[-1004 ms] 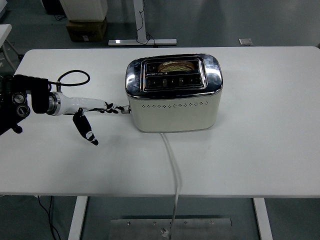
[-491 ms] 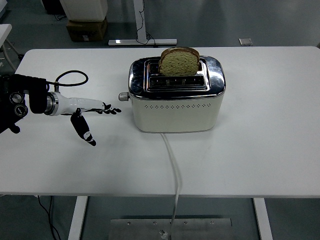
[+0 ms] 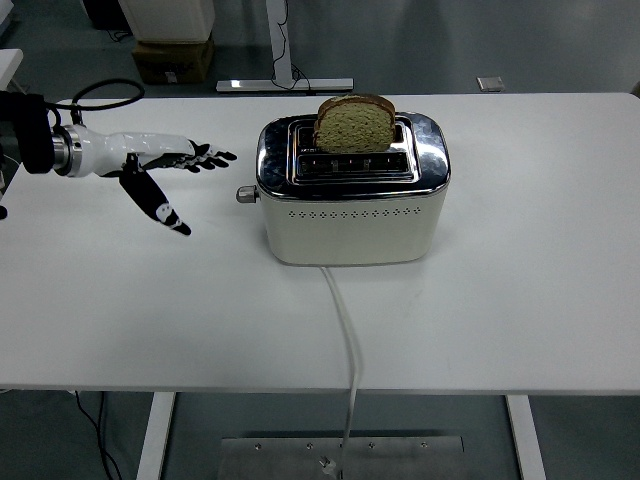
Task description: Press down toaster
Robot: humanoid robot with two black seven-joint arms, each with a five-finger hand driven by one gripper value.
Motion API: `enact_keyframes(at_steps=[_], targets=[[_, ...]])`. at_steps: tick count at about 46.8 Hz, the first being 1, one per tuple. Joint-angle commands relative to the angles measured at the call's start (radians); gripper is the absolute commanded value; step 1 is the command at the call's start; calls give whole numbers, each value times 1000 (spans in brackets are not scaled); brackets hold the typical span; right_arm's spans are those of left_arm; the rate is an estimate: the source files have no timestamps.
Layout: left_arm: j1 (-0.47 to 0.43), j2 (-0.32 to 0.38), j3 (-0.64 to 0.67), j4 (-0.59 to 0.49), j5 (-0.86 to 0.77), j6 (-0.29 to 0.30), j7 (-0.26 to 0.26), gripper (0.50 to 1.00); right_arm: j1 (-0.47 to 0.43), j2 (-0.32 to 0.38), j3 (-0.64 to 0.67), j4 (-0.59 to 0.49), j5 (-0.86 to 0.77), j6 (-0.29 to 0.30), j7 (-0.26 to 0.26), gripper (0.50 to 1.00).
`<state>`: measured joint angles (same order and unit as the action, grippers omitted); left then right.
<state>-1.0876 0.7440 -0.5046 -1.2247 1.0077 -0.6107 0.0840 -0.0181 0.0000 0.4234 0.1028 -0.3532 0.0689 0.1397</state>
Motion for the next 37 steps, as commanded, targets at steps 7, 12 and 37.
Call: enact_keyframes(at_steps=[7,12,37], targets=[[-95,-8,-5,94,-250,0,0,1000,1,0,0,-2,2,-1,0,1000],[-100,-26,-8,175,-342,0,-4,1000,1,0,0,0,0,-1,0,1000],[-74,-207,-14,562,-912,109,-99,1000,0,0,1,0,2,-1,0,1000]])
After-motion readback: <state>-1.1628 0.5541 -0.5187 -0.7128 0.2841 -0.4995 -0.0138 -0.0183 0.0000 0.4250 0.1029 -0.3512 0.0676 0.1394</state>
